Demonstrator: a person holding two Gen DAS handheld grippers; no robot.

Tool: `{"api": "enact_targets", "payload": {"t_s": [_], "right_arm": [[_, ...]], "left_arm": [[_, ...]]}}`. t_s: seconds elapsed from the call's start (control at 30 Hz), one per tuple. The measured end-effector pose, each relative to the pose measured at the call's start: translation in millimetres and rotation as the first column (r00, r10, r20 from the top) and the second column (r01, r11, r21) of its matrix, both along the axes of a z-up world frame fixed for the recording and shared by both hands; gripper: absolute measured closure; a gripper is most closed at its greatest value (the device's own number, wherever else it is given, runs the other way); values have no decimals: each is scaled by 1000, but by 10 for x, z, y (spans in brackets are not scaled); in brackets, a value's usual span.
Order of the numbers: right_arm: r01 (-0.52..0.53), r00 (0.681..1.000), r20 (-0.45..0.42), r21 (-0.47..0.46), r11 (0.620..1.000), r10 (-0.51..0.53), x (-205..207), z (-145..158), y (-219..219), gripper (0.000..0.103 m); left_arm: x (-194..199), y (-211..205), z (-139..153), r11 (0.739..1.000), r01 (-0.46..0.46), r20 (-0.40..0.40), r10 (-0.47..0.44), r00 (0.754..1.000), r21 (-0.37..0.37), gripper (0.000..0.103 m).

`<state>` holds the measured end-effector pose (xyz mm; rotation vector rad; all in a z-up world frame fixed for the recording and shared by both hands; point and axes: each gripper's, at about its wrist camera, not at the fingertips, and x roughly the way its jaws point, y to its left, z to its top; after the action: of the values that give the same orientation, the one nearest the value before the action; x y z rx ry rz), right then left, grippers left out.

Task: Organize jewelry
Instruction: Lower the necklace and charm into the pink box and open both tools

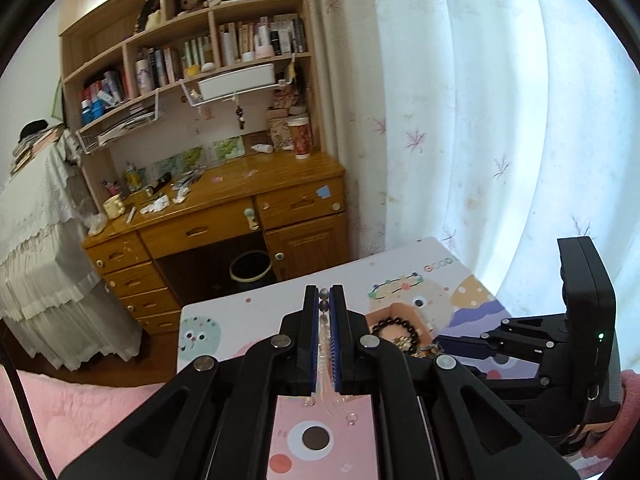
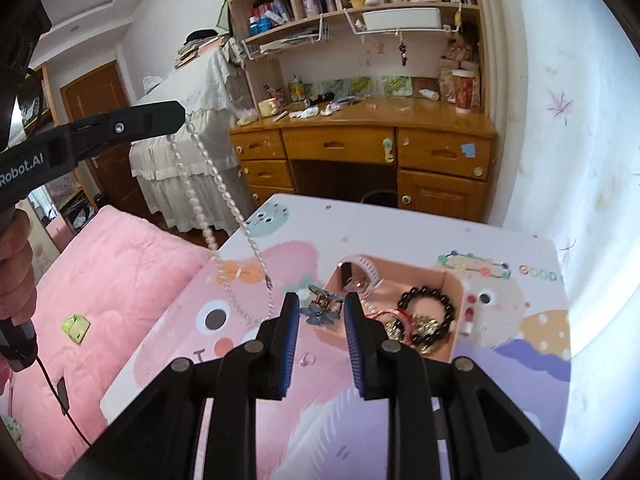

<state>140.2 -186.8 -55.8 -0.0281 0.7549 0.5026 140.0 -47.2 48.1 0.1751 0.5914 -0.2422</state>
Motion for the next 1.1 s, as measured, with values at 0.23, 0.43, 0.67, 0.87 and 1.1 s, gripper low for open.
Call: {"api": "enact_targets", "payload": {"t_s": [0.23,0.43,0.67,0.87,1.1], "right_arm": [[48,997,68,10,999,-48,141,186,-151,80],[100,991,84,17,995,-101,305,143,-283,80],[127,989,67,32,991,-129,492,-66,-352,80],[148,988,37,25,989,-148,662,-362,-353,80],[188,978,-87,-5,982,-187,857,-738,-355,62]], "left_arm": [[171,-165,120,998,39,26,-38,999,-54,100],[410,-282,-70,998,34,6,-34,999,-61,100],[653,-339,-474,998,16,-22,-17,1000,-60,100],[839,-335,-879,996,-3,-66,-3,998,-94,100],[995,-295,-1213,997,-26,-143,15,990,-73,75]]}}
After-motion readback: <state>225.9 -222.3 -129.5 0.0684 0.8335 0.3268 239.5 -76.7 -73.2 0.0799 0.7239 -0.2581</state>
